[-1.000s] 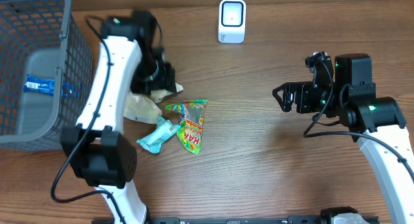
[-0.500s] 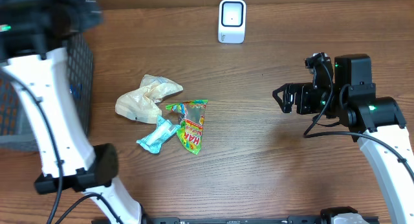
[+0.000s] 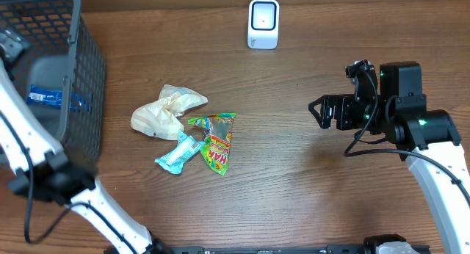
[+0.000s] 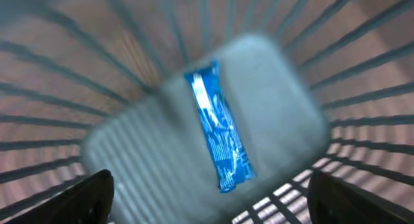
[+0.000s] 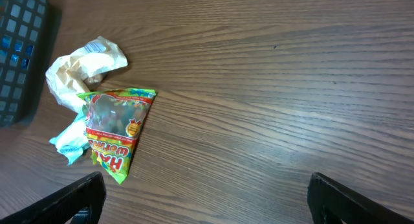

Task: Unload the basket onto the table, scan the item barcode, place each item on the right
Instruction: 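Reach into the basket and grasp the blue snack bar wrapper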

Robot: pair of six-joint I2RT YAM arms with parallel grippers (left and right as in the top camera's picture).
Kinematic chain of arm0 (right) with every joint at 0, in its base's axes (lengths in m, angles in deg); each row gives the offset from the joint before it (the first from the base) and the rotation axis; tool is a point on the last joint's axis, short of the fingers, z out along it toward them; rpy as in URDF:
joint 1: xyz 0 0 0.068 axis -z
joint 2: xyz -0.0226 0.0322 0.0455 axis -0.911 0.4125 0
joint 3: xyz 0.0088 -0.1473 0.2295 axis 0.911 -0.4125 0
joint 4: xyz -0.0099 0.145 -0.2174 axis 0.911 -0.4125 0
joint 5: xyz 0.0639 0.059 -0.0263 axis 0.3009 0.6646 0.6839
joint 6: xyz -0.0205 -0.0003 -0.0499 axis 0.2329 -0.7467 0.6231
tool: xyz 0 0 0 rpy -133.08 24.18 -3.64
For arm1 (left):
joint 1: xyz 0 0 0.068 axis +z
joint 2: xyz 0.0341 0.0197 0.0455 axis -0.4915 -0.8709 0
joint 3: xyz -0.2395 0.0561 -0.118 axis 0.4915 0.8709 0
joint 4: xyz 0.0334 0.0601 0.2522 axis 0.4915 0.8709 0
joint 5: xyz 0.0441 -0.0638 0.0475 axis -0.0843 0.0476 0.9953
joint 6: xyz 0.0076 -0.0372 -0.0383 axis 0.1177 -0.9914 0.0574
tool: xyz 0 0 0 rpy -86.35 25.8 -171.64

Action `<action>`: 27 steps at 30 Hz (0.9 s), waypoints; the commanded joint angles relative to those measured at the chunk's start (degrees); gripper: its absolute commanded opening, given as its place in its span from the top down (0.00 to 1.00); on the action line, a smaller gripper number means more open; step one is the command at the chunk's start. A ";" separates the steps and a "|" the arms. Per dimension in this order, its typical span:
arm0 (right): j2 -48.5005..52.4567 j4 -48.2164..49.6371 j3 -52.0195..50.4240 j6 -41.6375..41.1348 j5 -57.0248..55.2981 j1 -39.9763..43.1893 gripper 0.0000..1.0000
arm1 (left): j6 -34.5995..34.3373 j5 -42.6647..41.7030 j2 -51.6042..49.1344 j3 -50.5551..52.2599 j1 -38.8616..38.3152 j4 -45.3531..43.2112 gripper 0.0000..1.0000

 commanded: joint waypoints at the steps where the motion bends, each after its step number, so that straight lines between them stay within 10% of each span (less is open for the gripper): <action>1: -0.13 0.20 0.90 -0.02 0.72 -0.31 0.00 | 0.22 -7.30 -8.07 0.63 0.28 0.04 0.15; 15: -0.13 -0.02 0.90 -0.04 0.72 -0.31 0.00 | -1.29 -12.26 -26.75 0.63 0.22 -0.83 0.24; 19: -0.13 0.13 0.90 -0.04 0.72 -0.31 0.00 | -1.29 -12.24 -28.79 0.68 0.22 -0.68 0.51; 22: -0.13 0.20 0.90 -0.04 0.72 -0.31 0.00 | -1.29 -12.28 -28.83 0.66 0.17 -0.66 0.96; 27: -0.13 0.46 0.90 -0.04 0.74 -0.31 0.00 | 1.55 -16.74 -27.85 -0.31 0.20 -0.15 0.96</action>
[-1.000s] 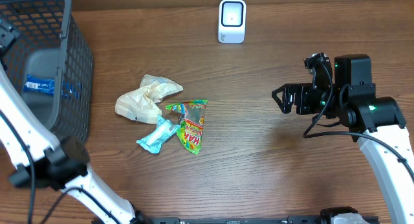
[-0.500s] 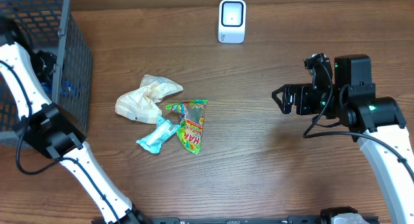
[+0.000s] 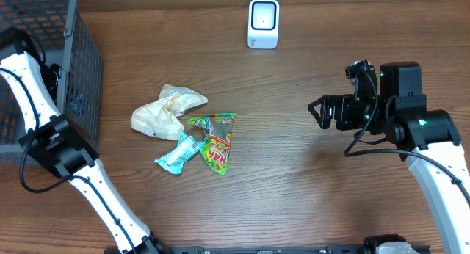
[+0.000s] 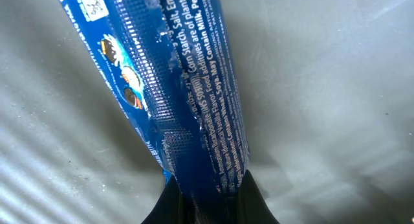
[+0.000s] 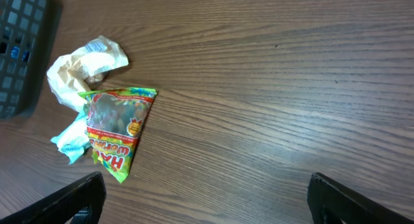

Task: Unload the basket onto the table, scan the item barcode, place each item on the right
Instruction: 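Reach into the basket and grasp the blue snack bar wrapper, then drop the blue wrapper onto the pile and lift the left arm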

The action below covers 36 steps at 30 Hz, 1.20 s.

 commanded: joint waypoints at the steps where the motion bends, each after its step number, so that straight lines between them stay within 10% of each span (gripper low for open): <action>1: -0.13 0.42 0.90 0.00 0.50 -0.33 0.00 | 2.93 -4.63 -3.19 -0.90 -0.13 0.48 0.96; 18: -0.13 0.17 0.90 0.00 0.55 -0.33 0.00 | 7.34 -4.35 28.81 -17.44 -1.90 6.05 0.96; 36: -0.13 -0.33 0.90 0.00 0.50 -0.33 0.00 | 15.63 -7.34 39.08 7.30 -37.31 11.04 0.96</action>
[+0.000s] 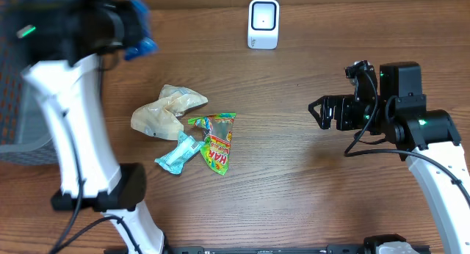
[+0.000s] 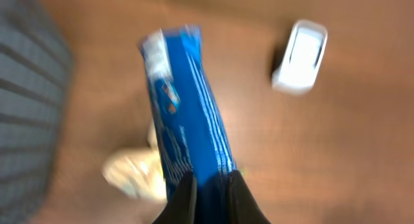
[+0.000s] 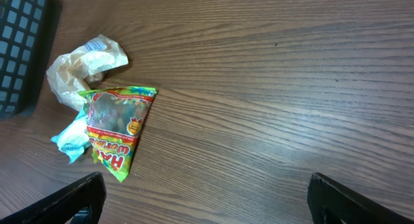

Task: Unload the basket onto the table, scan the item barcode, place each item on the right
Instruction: 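Drop the blue wrapper onto the pile and lift the left arm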

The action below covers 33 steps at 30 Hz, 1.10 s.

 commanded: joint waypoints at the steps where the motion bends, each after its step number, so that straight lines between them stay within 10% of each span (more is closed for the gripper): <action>1: -0.15 -0.07 0.90 -0.02 0.50 -0.31 0.00 | 1.49 -0.98 -0.46 9.57 -4.94 0.37 0.96; 14: -0.13 -0.28 0.90 0.00 0.48 -0.31 0.00 | -5.16 1.62 -0.46 44.87 -17.00 -16.20 0.96; 25: 0.42 6.32 0.90 -13.18 8.39 -0.39 0.00 | -5.14 2.47 0.87 33.35 -13.07 -15.28 0.96; 33: 10.73 15.13 5.79 -24.90 10.58 -10.40 0.00 | -2.08 2.71 0.92 15.30 -4.50 -9.18 0.34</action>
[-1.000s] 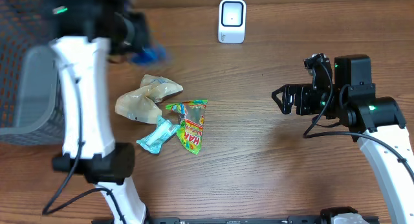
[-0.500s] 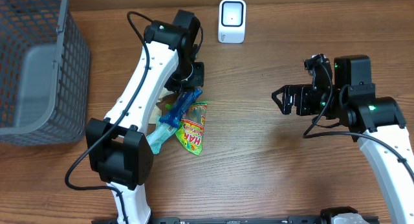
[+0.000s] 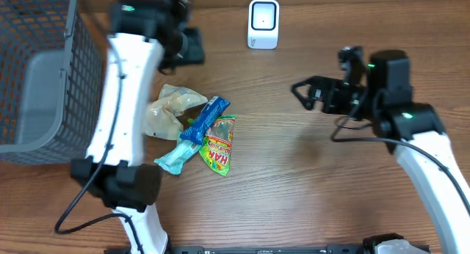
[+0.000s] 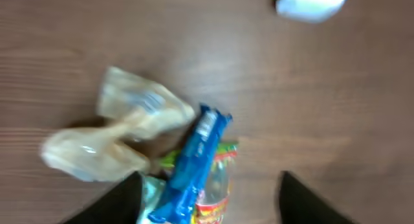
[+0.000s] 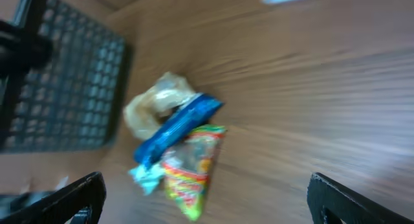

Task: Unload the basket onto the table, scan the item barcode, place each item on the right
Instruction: 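Drop the blue wrapper onto the pile and lift the left arm, then move the right gripper to the pile and grasp the blue wrapper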

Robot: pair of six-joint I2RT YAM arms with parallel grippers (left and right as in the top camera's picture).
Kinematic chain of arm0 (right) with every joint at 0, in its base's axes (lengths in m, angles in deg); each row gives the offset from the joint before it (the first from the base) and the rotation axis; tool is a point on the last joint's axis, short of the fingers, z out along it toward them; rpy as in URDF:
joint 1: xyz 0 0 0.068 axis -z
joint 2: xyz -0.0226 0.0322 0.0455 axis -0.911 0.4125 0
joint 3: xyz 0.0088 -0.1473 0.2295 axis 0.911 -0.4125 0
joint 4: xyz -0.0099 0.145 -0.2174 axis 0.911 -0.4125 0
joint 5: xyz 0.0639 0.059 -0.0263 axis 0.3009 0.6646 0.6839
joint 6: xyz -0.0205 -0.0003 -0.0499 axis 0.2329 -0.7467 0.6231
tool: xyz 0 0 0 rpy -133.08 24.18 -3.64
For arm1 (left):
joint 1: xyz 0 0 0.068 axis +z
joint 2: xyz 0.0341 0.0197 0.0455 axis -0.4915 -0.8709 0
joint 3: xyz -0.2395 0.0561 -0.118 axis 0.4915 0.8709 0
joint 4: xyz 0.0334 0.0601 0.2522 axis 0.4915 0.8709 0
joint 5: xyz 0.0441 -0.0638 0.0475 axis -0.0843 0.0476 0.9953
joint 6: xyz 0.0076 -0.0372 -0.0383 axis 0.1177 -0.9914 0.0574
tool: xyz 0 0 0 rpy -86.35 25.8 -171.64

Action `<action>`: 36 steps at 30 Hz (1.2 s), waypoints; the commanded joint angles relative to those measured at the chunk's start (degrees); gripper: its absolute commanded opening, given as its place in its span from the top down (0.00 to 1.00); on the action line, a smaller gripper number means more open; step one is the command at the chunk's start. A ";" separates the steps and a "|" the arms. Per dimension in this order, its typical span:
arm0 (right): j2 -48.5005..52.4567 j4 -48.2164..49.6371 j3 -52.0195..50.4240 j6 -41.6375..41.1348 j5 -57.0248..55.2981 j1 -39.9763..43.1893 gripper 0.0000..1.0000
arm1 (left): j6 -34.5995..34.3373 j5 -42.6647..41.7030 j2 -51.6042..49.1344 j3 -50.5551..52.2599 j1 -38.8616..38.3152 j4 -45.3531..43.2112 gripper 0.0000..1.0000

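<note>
The blue snack packet (image 3: 203, 120) lies slantwise on top of the pile of wrappers at mid-table, free of both grippers; it also shows blurred in the wrist views (image 4: 194, 166) (image 5: 174, 128). The white barcode scanner (image 3: 264, 23) stands at the table's back edge. My left gripper (image 3: 188, 45) hangs open above the table, behind the pile, with nothing between its fingers (image 4: 123, 198). My right gripper (image 3: 302, 92) stands open at the right, pointing left toward the pile, also holding nothing.
A crumpled cream wrapper (image 3: 165, 111), a colourful gummy bag (image 3: 219, 147) and a pale teal packet (image 3: 175, 157) make up the pile under the blue packet. A dark mesh basket (image 3: 44, 85) stands at the far left.
The left gripper, then shut on the blue packet in the air at the back left, is now open and the packet lies on the pile. The right gripper has shifted left.
My left gripper was open over the blue packet inside the basket, then shut on it there. Then it held the packet out of the basket above the table. Now the packet rests on the wrapper pile, let go. The right arm stayed still until now.
</note>
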 commanded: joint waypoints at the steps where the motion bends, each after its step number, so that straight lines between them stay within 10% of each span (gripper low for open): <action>1: 7.06 0.09 6.82 -7.43 2.03 -6.14 0.00 | 1.44 0.61 1.40 -4.57 4.04 0.83 0.32; 12: 28.92 2.89 18.80 -23.76 -9.90 -23.12 0.04 | 1.46 0.94 1.29 -4.02 11.65 1.14 0.30; 27: 40.57 11.76 18.80 -25.07 -12.46 -31.26 0.20 | 1.44 2.51 1.11 -2.84 11.61 2.64 0.30; 36: 40.70 8.59 18.91 -23.08 -13.70 -30.29 0.67 | 1.44 2.54 0.96 1.18 11.61 1.11 0.30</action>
